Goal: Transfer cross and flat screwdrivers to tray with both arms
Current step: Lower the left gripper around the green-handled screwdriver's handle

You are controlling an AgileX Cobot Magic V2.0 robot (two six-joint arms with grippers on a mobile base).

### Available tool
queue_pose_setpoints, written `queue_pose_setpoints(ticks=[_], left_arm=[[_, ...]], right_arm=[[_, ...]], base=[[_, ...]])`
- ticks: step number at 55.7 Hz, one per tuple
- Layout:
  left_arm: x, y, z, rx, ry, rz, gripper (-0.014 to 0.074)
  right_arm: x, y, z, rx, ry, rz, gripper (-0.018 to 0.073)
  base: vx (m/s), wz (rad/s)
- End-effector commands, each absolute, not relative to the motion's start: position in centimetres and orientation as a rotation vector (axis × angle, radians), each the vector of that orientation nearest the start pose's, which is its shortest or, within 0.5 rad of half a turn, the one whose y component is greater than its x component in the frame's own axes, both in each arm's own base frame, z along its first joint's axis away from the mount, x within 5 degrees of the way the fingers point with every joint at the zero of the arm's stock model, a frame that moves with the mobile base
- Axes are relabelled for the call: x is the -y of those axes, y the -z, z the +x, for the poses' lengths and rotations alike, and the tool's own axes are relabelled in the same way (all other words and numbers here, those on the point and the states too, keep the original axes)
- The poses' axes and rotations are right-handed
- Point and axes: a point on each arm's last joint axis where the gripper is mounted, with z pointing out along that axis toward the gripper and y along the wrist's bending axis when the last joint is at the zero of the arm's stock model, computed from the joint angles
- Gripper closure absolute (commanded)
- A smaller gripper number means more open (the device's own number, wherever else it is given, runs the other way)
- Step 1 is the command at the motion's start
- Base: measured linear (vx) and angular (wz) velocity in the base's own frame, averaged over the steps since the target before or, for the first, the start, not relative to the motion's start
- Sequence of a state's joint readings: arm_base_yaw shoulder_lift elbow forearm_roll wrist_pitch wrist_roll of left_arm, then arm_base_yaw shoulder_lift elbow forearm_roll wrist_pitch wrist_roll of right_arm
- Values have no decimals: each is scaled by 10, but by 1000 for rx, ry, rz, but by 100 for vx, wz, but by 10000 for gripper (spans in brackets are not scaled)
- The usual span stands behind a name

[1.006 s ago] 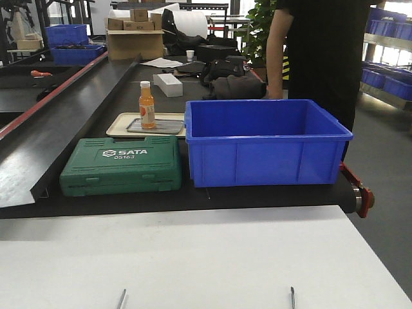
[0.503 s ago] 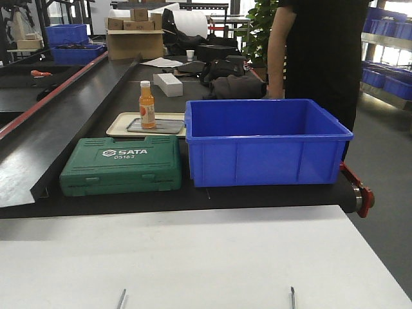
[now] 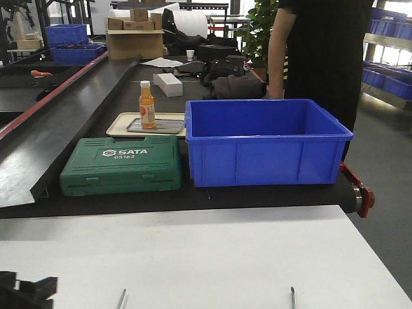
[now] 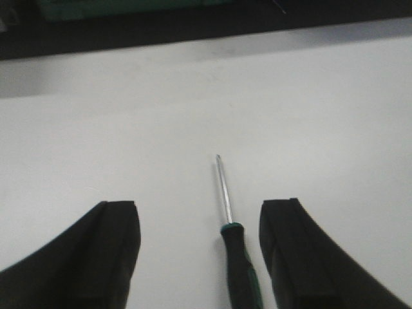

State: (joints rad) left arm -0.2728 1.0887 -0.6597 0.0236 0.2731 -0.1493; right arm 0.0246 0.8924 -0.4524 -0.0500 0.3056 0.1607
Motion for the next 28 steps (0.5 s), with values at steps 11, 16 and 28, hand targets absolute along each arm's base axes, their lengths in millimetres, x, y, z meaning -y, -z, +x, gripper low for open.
queue_pose_setpoints(ticks=[11,16,28], left_arm=[[107,-266,265,-2386,257,273,62],[116,-252,281,-2473,238,290,62],[128,-214,310,-2667,180,313,62]], right_arm=[[-5,-251,181,-2199,-139,200,8],[-5,-248,182,-2211,-140,204,8],[-5,-246,184,-2223,-135,197,8]], base=[[0,0],[0,0],[0,0]])
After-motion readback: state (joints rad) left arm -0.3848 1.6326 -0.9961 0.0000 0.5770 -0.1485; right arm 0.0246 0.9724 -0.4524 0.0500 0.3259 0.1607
